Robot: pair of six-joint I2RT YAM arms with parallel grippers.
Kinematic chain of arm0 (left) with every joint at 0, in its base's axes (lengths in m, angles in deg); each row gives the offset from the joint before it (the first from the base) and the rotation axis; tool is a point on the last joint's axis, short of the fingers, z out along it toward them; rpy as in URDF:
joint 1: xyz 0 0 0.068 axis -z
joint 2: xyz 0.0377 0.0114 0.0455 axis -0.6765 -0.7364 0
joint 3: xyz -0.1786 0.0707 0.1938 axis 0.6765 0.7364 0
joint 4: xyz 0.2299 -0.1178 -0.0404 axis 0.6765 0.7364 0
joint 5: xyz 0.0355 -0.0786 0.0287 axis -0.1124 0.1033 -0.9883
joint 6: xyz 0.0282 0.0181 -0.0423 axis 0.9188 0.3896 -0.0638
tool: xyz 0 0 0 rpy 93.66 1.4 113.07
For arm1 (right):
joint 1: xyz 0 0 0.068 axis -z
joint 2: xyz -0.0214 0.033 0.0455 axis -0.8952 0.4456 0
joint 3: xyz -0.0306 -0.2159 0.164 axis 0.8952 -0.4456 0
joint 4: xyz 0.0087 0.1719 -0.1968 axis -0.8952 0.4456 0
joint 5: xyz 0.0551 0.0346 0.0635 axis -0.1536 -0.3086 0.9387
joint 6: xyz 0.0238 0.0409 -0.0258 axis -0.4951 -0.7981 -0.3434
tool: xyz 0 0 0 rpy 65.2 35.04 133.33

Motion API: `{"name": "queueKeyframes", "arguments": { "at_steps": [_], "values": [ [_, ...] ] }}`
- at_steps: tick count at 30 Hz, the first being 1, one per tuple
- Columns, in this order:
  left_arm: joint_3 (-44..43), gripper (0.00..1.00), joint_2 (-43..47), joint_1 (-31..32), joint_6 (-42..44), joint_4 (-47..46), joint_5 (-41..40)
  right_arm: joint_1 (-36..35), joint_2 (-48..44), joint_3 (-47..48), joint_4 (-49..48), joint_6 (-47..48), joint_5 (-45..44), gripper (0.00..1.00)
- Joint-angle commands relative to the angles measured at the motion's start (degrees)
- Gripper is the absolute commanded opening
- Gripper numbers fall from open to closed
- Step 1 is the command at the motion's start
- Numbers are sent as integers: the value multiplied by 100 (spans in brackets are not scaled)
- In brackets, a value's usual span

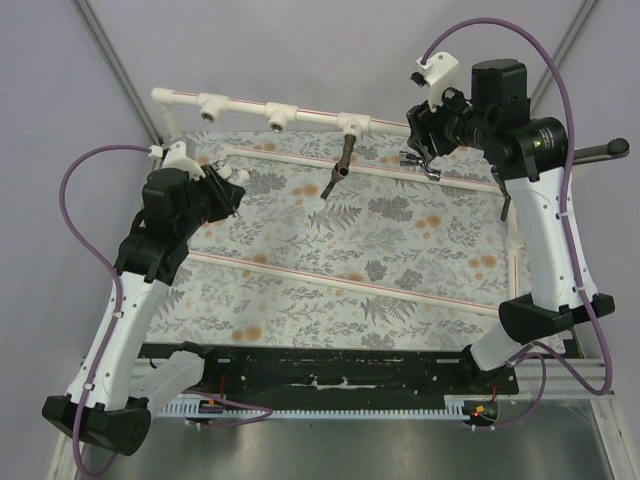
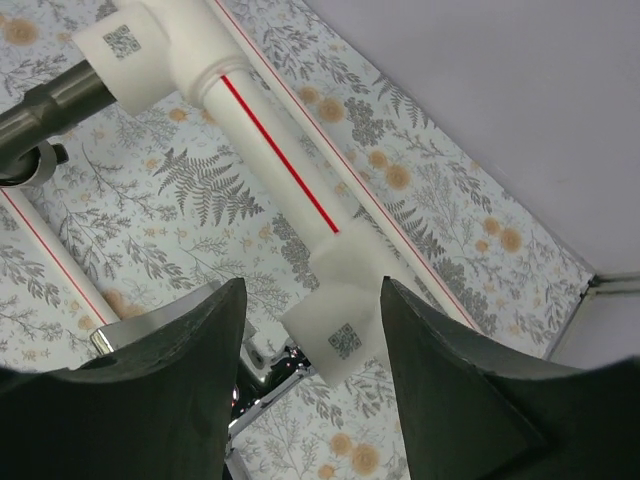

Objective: Install the water faucets

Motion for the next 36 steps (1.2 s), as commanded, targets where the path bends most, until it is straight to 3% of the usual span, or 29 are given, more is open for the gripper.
{"name": "queueKeyframes", "arguments": {
  "at_steps": [1, 13, 23, 29, 33, 36],
  "values": [
    [-184, 2, -22, -73, -175, -406, 63, -39, 148, -76, -375, 676, 628, 65],
    [-131, 2, -83, -187, -263, -644, 195, -39, 1159, 301, -666, 1723, 1366, 68],
    [-272, 2, -312, -907, -447, -1056, 713, -39, 923, 232, -86, 1565, 884, 32],
    [-202, 2, -479, -1224, -667, -1513, 810, -39, 439, -252, -42, 986, 217, 22],
    [-35, 2, -645, -1356, -1009, -2154, 1021, -39, 298, -252, -42, 433, -451, 5],
    [115, 2, -838, -1391, -1439, -2733, 1197, -30, 307, -121, -16, 54, -934, 1]
  ]
}}
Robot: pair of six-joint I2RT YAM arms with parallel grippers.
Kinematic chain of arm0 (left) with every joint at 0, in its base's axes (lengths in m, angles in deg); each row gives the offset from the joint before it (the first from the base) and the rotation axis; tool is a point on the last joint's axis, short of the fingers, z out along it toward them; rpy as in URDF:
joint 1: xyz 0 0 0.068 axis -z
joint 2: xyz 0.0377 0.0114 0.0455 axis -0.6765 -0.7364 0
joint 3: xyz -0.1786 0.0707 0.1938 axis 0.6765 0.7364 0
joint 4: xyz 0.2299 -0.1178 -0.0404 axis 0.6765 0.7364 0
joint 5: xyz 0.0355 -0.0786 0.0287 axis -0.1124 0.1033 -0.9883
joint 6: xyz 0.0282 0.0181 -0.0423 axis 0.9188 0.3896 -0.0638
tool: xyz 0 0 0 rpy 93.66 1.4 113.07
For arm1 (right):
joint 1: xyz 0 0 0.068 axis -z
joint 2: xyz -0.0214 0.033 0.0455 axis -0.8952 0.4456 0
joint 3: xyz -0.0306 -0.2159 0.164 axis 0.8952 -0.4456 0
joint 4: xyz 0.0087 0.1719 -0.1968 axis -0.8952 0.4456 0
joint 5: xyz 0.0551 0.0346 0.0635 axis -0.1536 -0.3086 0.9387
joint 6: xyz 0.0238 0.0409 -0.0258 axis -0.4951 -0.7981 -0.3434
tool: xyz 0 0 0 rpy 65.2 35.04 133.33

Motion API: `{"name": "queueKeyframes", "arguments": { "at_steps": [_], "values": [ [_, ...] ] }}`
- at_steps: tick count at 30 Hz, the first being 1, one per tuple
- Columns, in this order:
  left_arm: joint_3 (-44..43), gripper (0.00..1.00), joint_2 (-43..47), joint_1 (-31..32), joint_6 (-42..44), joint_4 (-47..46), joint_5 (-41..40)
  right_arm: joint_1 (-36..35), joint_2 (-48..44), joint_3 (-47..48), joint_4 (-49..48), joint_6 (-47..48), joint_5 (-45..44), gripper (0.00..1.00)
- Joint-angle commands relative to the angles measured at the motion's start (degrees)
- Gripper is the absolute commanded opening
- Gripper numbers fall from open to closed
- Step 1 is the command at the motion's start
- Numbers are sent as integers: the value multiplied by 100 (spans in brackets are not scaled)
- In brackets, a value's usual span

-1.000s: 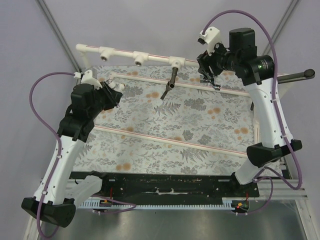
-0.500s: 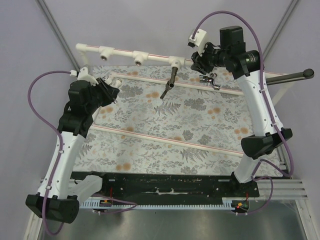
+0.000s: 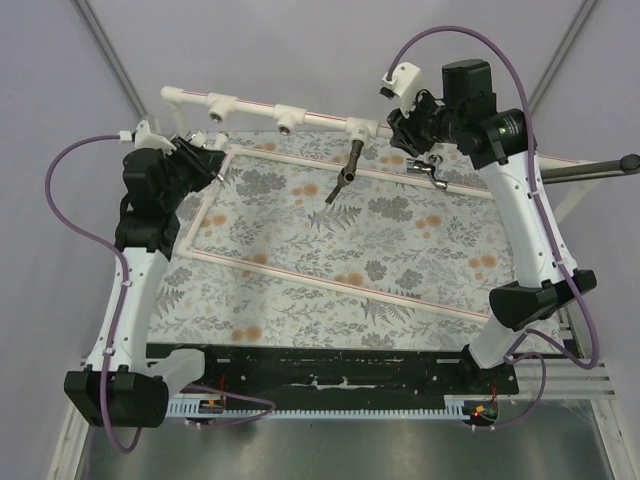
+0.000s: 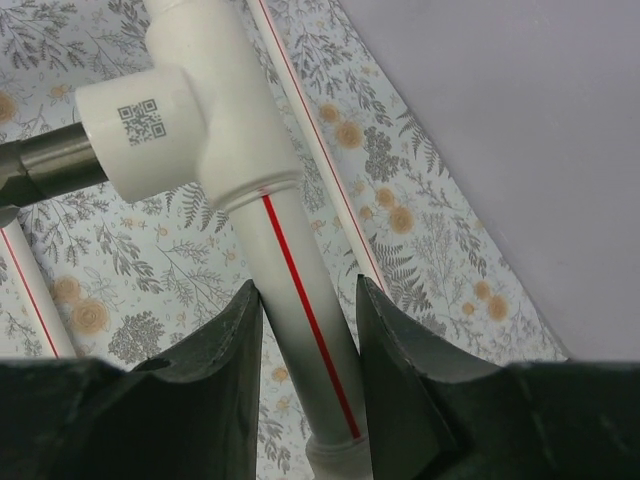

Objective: Install the water faucets

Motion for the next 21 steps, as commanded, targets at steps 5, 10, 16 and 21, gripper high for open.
{"name": "queueKeyframes", "arguments": {
  "at_steps": [5, 10, 16, 21],
  "values": [
    [192, 2, -510, -275, -1160, -1989, 573, 120, -310, 42, 573, -1224, -1781, 5],
    [262, 2, -467, -267, -1275, -2254, 512, 120, -529, -266, 196, -802, -754, 43],
    [736, 2, -230, -310, -1819, -2859, 406, 120, -504, -486, -201, -204, -173, 58],
    [1035, 2, 59, -389, -2162, -2860, 696, 112, -442, -661, -244, 16, 47, 52]
  ]
}}
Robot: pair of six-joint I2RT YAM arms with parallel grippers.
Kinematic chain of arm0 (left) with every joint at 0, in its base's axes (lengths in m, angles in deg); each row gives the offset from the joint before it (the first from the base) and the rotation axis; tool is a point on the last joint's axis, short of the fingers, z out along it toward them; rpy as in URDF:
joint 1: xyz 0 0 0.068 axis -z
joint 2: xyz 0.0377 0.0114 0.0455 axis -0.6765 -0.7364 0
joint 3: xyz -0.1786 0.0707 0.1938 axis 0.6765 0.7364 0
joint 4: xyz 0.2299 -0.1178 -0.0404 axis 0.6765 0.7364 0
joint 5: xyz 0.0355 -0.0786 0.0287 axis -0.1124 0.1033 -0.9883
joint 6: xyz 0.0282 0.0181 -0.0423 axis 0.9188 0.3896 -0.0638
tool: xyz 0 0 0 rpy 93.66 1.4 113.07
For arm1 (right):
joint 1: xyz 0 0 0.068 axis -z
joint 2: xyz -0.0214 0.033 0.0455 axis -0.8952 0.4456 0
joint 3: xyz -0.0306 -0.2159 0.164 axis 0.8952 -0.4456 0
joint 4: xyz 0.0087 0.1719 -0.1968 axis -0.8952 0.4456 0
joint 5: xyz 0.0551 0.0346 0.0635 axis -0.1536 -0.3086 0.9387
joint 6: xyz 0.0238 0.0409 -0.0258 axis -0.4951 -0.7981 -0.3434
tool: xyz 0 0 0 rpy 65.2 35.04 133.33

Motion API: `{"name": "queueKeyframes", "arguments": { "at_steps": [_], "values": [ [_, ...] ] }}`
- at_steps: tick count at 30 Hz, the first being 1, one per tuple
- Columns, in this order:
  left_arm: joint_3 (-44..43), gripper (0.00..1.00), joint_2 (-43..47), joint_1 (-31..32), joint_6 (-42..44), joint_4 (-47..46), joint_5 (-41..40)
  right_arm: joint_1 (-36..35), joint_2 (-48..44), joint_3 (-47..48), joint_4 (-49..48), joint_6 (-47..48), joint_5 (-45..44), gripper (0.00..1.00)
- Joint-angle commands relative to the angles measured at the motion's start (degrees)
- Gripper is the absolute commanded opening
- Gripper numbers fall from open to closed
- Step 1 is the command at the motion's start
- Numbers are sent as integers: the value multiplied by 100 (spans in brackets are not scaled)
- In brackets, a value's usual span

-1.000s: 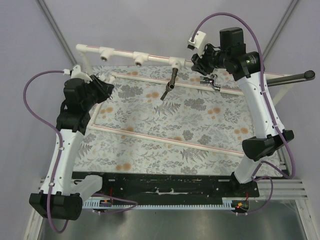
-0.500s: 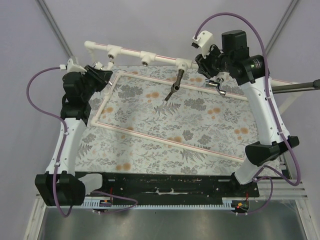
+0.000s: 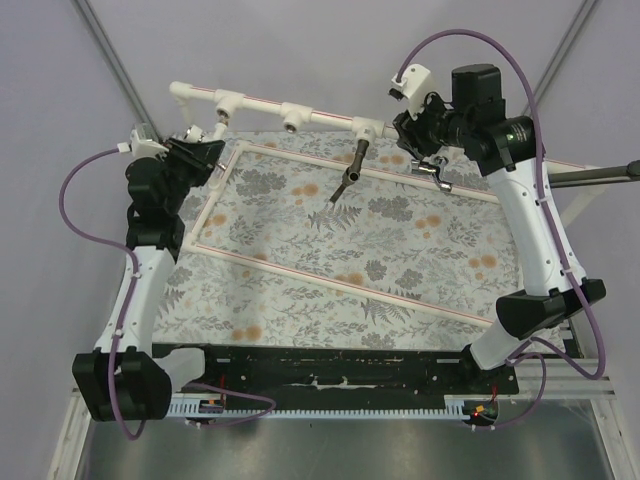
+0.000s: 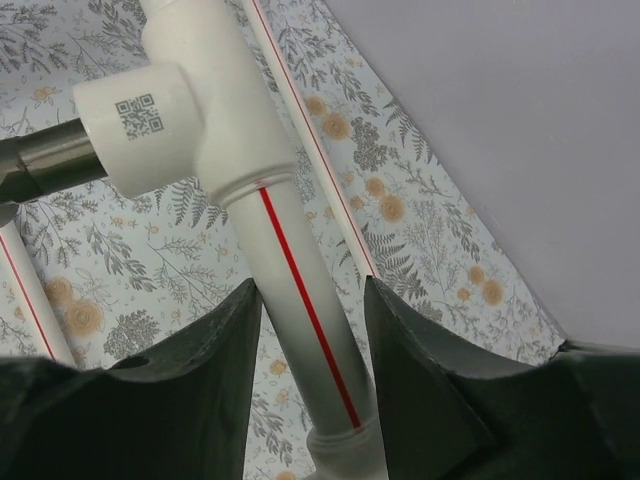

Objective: Install the water faucets

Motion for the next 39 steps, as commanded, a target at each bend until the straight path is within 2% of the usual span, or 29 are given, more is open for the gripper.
{"name": "queueKeyframes", "arguments": {
  "at_steps": [1, 7, 13, 19, 23, 31, 39],
  "values": [
    [277, 2, 473, -125, -611, -552, 349, 7, -31, -209, -50, 259, 249, 50],
    [725, 2, 878, -275, -857, -613, 700, 7, -66, -377, 55, 470, 337, 30],
    [1042, 2, 905, -450, -1621, -1701, 859, -2, -110, -482, 143, 628, 416, 7],
    [1130, 2, 808, -530, -2052, -2370, 850, -2, -198, -605, 143, 681, 398, 6],
    [1016, 2, 554, -530, -2298, -2494, 973, 7, -189, -632, 108, 672, 407, 6],
    [1086, 2, 17, -512, -3678, -3320, 1026, 15, -198, -640, 99, 664, 390, 6],
    [902, 2, -1, -442, -4189, -2706, 798, 7, -207, -658, 99, 672, 293, 6]
  ]
}}
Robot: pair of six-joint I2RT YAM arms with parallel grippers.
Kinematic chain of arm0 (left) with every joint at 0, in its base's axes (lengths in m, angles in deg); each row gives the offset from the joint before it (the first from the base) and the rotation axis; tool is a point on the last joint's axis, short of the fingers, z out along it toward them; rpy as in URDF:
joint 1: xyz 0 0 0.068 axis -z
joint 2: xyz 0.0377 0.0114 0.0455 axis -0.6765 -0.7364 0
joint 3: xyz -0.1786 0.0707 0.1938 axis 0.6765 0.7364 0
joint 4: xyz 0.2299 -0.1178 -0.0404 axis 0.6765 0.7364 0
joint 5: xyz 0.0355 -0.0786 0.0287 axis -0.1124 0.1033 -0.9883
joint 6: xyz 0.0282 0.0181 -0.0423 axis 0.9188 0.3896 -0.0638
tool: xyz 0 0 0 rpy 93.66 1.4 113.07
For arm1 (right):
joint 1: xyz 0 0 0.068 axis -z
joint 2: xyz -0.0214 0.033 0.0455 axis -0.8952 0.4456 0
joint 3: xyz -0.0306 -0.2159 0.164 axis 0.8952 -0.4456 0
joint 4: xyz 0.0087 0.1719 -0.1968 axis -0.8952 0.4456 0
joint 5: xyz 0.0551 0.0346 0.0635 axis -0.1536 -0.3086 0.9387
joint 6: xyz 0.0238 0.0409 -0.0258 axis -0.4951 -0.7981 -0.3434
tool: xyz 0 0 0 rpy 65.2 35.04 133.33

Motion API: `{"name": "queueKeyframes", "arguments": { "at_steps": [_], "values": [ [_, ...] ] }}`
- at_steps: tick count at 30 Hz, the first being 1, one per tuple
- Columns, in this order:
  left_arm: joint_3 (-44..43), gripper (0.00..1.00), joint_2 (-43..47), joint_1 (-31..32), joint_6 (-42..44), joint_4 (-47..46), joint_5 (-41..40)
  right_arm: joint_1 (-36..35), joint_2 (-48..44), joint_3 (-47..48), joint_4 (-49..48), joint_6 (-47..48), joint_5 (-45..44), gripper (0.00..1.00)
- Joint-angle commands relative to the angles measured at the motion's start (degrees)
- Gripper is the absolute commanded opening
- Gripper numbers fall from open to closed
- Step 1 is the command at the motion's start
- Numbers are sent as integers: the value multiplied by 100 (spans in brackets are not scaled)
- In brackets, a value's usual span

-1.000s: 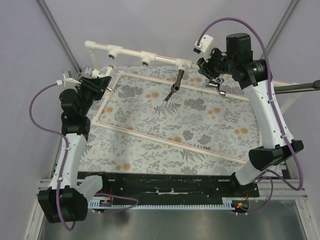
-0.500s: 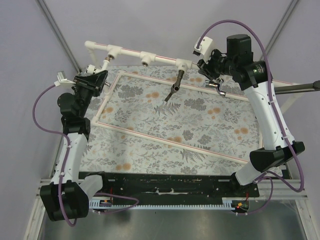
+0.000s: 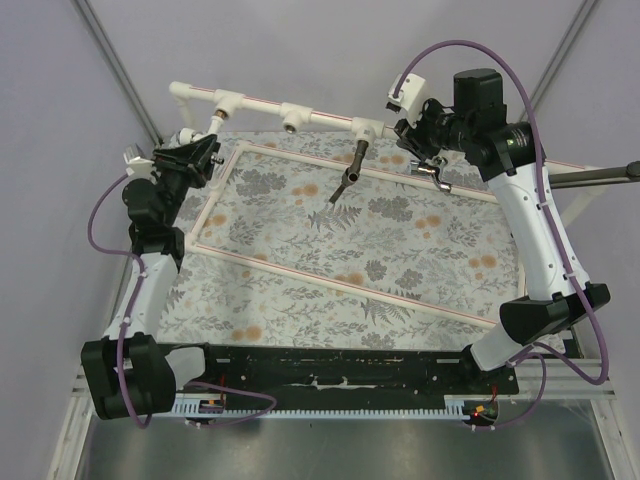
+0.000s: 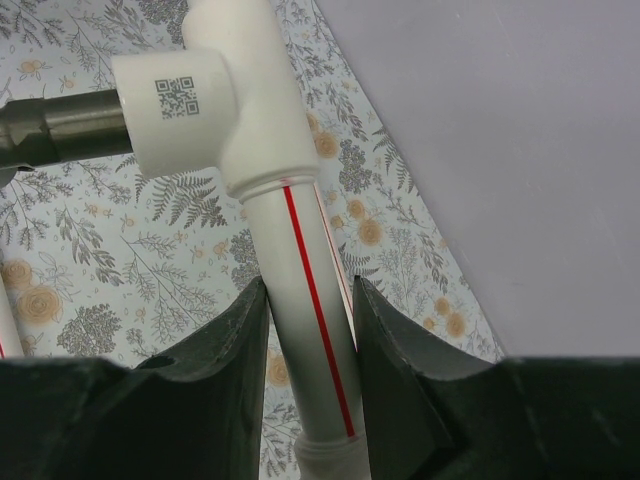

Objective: Install the water faucets

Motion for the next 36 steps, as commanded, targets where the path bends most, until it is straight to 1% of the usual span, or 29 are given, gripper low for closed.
{"name": "queueKeyframes", "arguments": {
  "at_steps": [1, 5, 14, 20, 26, 36],
  "values": [
    [-281, 2, 74, 44, -550, 15, -114, -26, 10, -166, 458, -174, -105, 6],
    [-351, 2, 100, 131, -567, 333, -220, -26, 10, -166, 458, -165, -105, 5],
    [-509, 2, -41, 263, -699, 122, -229, -26, 10, -210, 458, -147, -79, 3],
    [-580, 2, 4, 263, -699, 210, -334, -26, -16, -245, 458, -138, -87, 3],
    [-351, 2, 3, 228, -866, 201, -527, -26, -69, -298, 458, -130, -96, 3],
    [-228, 2, 179, 79, -822, 421, -756, -26, -122, -342, 458, -103, -140, 2]
  ]
}}
